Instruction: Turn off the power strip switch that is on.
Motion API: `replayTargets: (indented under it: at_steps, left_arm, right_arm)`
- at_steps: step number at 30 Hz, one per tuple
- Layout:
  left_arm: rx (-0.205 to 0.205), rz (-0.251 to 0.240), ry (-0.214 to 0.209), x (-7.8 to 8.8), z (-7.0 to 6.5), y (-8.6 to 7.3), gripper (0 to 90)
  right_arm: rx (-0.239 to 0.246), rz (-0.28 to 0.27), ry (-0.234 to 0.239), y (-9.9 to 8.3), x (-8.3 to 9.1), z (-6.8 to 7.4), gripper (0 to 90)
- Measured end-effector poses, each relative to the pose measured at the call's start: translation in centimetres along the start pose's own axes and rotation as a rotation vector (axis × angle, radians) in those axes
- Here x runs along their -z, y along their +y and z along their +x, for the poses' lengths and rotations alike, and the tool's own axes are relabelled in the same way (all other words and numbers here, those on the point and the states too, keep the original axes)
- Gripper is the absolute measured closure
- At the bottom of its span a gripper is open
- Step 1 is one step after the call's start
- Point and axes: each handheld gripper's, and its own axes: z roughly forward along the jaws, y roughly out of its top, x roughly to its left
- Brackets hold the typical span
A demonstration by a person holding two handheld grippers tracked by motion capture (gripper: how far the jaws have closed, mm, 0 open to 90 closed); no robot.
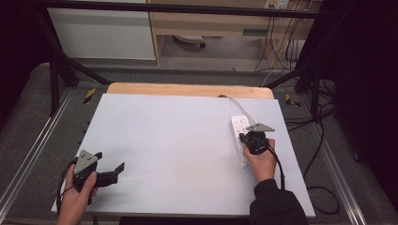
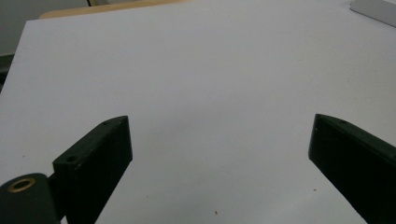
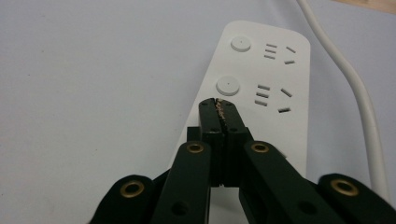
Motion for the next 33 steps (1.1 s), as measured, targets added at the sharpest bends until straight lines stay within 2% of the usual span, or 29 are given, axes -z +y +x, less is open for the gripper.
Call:
replayTargets:
  at_steps: [4, 16, 20, 33]
  left_arm:
    - [0.0, 0.0, -0.001, 0.01, -0.02, 0.0, 6.1]
    - [-0.001, 0.004, 0.0, -0.01, -0.02, -0.03, 6.1]
    - [-0.002, 0.004, 0.0, -0.02, -0.03, -0.03, 6.1]
    - [0.003, 0.001, 0.003, 0.03, 0.09, -0.03, 6.1]
  right_arm:
    - [0.012, 0.008, -0.007, 0.09, 0.01, 0.13, 90.0]
    - [0.005, 0.005, 0.004, 0.05, -0.04, -0.06, 90.0]
    - [0.042, 0.012, -0.013, 0.12, -0.06, 0.2, 90.0]
    - [0.042, 0.014, -0.015, 0.11, -0.06, 0.25, 90.0]
